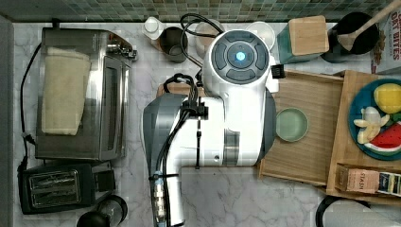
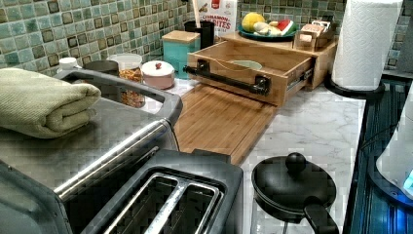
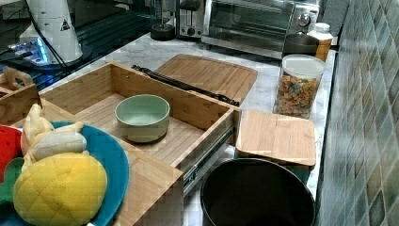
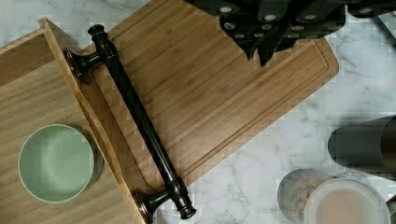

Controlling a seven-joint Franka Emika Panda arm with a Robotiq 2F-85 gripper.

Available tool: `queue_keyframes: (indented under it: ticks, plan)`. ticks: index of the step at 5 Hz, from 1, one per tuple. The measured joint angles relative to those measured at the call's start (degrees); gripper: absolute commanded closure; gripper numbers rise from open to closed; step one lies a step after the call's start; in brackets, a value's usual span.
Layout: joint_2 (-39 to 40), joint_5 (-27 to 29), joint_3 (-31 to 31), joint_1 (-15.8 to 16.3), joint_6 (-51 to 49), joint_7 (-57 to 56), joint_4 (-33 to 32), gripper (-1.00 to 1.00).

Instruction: Close the drawer.

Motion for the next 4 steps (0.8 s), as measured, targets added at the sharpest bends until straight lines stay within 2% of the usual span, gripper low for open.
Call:
queue_keyframes:
  ticks: [2,3,4]
  plan:
    - [0.7,0.0,-0.1,0.0,-0.4,0.0,0.0,1.0]
    - [1.1,0.0,-0.1,-0.1,-0.4,-3.7,-0.7,1.0]
    - [1.0,0.0,0.1,0.0,1.6,-12.7,-2.1,1.0]
